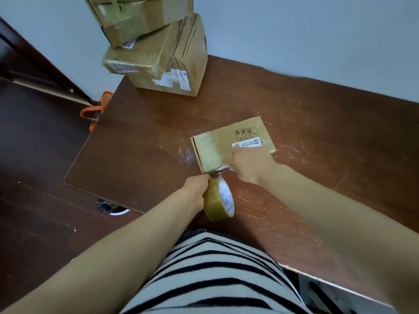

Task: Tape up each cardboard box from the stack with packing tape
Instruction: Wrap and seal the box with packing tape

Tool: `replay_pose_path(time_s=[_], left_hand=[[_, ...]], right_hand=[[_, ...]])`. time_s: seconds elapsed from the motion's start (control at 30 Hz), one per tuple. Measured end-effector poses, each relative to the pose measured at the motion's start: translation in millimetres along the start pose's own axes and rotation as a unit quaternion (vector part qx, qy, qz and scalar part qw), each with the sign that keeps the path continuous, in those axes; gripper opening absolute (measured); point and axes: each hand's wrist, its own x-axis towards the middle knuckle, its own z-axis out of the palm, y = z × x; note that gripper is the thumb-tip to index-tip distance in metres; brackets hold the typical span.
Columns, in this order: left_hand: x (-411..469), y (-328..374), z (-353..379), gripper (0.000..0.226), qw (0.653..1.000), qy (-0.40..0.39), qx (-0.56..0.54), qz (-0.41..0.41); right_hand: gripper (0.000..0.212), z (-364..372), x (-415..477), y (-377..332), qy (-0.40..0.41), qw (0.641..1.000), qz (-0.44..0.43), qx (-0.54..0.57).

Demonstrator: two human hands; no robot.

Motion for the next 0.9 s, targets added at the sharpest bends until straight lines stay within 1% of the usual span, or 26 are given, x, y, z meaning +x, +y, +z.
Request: replay_pose_path(time_s=[0.1,0.17,0.2,0.23,0.27,0.3,0.33,0.37,0.4,0.43,0.5,0.57,0.63,0.67,0.8,0.9], left_hand=[[4,0,0,0.019,1.0,-0.002,0.011,0.0],[4,0,1,0.017,1.0,-0.007,0.013,-0.002],[4,0,2,0.02,1.0,-0.006,0.013,-0.003],[6,0,2,0.022,1.0,-0.006,0.011,-0.003],[6,0,2,0.024,1.0,-0.005,0.01,-0.004],[7,0,2,0.024,1.0,-0.005,0.011,-0.004],[6,1,2,0.025,1.0,-0.001,0.012,-0.004],[6,0,3,0.026,1.0,0.002,0.013,-0.004],[6,0,3,0.026,1.0,0.007,0.016,-0.004],[7,0,3,0.027,1.0,0.007,0.016,-0.004],[7,-1,3,0.024,1.0,0.004,0.012,-0.004],[7,-1,3,0.021,1.0,-0.001,0.008,-0.003],[7,-2,3,0.024,1.0,0.0,0.003,-0.006],[7,-3,3,0.026,1.0,0.0,-0.001,-0.009],[7,-6,3,0.028,1.0,0.008,-0.01,-0.009],[5,-13,4,0.028,1.0,0.009,0.005,-0.005]], right_hand=[[0.017,16,-18,39,-0.025,0.99,0.05,0.129],[0.015,29,-36,63,-0.072,0.976,0.082,0.188],[0.014,34,-45,71,-0.096,0.971,0.103,0.193],[0.017,39,-51,76,-0.105,0.973,0.114,0.168],[0.02,43,-54,79,-0.082,0.981,0.111,0.133],[0.022,46,-54,79,-0.029,0.989,0.1,0.106],[0.022,46,-50,74,0.043,0.989,0.082,0.115],[0.021,41,-45,65,0.1,0.981,0.06,0.156],[0.021,37,-37,54,0.139,0.969,0.028,0.203],[0.023,31,-26,42,0.154,0.959,-0.01,0.239],[0.035,23,0,17,0.131,0.951,-0.099,0.263],[0.046,21,24,-1,0.071,0.958,-0.159,0.229],[0.051,27,42,-7,0.01,0.97,-0.167,0.179],[0.052,31,46,-7,-0.006,0.972,-0.171,0.159],[0.052,42,52,-2,-0.019,0.972,-0.191,0.134],[0.053,44,53,-1,-0.022,0.973,-0.197,0.12]])
